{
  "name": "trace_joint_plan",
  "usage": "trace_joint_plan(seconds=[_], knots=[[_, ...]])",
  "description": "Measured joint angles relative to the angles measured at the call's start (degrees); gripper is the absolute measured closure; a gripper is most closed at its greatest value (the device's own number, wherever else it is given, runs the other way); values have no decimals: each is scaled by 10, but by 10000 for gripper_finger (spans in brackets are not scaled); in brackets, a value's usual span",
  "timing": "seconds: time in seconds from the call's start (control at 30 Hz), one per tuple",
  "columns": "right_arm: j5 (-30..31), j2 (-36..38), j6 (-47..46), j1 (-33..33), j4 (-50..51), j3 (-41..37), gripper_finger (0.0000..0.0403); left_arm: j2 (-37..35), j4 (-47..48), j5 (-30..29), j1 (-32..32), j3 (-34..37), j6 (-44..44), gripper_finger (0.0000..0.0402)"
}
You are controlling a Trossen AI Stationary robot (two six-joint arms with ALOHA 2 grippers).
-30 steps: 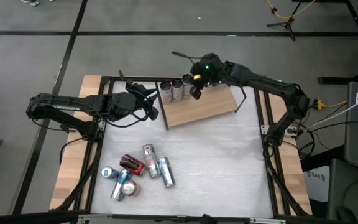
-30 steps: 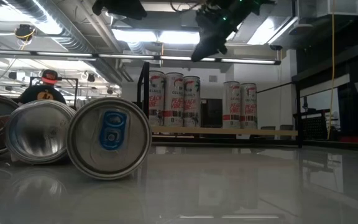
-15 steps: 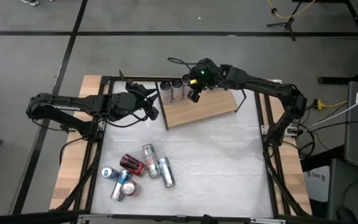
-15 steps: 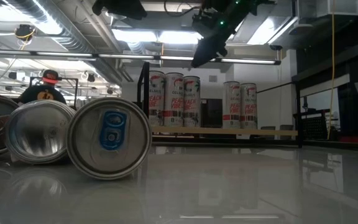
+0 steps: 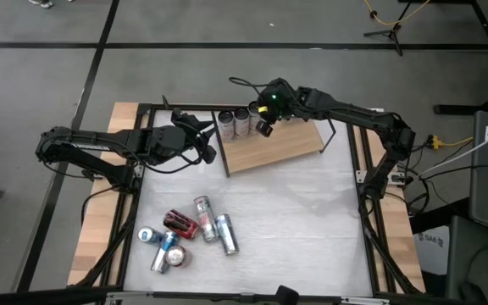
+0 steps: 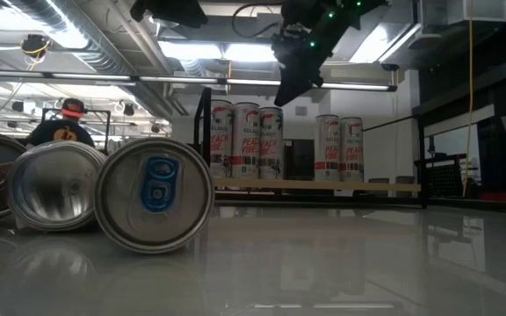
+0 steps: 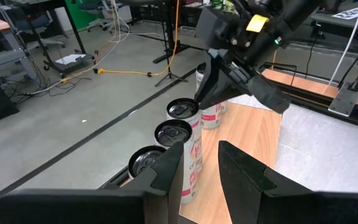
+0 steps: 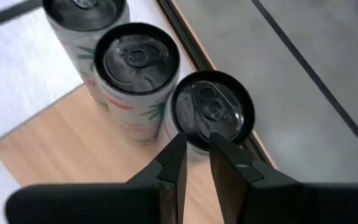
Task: Place canned beverage on shelf
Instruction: Adjust the white pink soda cans on the shelf
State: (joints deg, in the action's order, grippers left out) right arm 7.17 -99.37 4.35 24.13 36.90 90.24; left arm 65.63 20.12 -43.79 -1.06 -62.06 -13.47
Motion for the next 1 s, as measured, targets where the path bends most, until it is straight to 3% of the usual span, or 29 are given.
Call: trace_joint_plan(seconds=[0.4,0.67,1.0], knots=[[48,-1,5,0,5,0,337,0,0,0,0,0,0,310],[-44,-1,-8,0,-27,0,337,0,0,0,0,0,0,310],[-32,-17,-11,0,-27,0,337,0,0,0,0,0,0,310]])
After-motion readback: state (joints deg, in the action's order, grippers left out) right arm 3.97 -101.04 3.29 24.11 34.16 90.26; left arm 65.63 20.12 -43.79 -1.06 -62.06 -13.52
